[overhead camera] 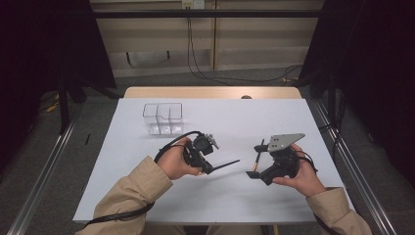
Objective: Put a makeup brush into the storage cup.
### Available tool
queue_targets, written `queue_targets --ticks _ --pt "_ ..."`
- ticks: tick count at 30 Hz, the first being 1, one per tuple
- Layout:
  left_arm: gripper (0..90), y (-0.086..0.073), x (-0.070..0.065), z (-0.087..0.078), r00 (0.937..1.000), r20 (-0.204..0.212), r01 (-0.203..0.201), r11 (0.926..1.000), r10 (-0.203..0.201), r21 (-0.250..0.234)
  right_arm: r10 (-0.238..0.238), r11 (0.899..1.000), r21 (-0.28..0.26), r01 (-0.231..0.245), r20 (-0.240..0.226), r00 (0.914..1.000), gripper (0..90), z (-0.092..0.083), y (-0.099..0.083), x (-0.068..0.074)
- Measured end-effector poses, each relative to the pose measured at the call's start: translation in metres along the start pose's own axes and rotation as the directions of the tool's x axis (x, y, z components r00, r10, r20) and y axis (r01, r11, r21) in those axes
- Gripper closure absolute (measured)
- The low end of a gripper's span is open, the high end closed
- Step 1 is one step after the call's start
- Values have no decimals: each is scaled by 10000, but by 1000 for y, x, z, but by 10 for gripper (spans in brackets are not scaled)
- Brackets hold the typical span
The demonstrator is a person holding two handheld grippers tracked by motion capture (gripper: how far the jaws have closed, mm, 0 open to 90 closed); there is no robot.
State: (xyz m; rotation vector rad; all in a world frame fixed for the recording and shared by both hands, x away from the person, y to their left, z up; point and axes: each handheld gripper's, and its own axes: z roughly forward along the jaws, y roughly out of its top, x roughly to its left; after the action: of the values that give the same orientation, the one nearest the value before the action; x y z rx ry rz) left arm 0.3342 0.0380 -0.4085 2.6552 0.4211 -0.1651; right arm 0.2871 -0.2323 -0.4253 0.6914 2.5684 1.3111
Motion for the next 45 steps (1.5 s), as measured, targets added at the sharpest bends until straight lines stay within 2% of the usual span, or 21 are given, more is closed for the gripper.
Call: queue_targets --ticks 6,9,14,19,24,27,31,37,39,41,42,45 --pt "838 3 -3 1 9996 134 -264 9995 262 148 -411 9954 847 440 -352 9985 74 10 10 0" --pt "839 5 -5 1 9991 245 -355 9992 351 177 -803 9869 1361 865 -509 9955 97 17 15 1" --pt "838 6 -8 1 9984 335 -455 9988 448 191 -1199 9735 1864 1322 -757 9899 160 24 22 3" --pt "838 8 -10 0 9968 375 -713 9971 703 254 -1311 9665 2085 1498 -1009 9862 268 26 28 2" --pt "838 10 -11 0 9965 408 -742 9970 732 225 -1583 9534 2379 1857 -1295 9789 397 29 32 2" --pt "838 12 -11 1 9950 466 -900 9955 885 312 -1727 9460 2505 2055 -1469 9740 453 31 35 3" --pt "838 13 -12 2 9940 527 -976 9948 961 278 -2068 9288 2763 2471 -1669 9641 526 34 39 6" --pt "838 15 -15 0 9922 629 -1085 9940 1077 102 -2374 9088 2971 2929 -2089 9487 628 40 40 9" --pt "838 15 -15 -1 9914 693 -1123 9936 1111 140 -2507 8934 3200 3153 -2273 9410 653 43 40 11" --pt "838 15 -15 -2 9917 724 -1073 9942 1066 64 -2465 8875 3362 3151 -2314 9411 669 44 41 13" --pt "838 16 -15 -3 9901 755 -1194 9928 1181 120 -2531 8881 3282 3218 -2352 9384 676 46 41 12" --pt "838 16 -15 -4 9892 842 -1211 9926 1199 88 -2506 8778 3486 3285 -2503 9352 720 47 41 13"
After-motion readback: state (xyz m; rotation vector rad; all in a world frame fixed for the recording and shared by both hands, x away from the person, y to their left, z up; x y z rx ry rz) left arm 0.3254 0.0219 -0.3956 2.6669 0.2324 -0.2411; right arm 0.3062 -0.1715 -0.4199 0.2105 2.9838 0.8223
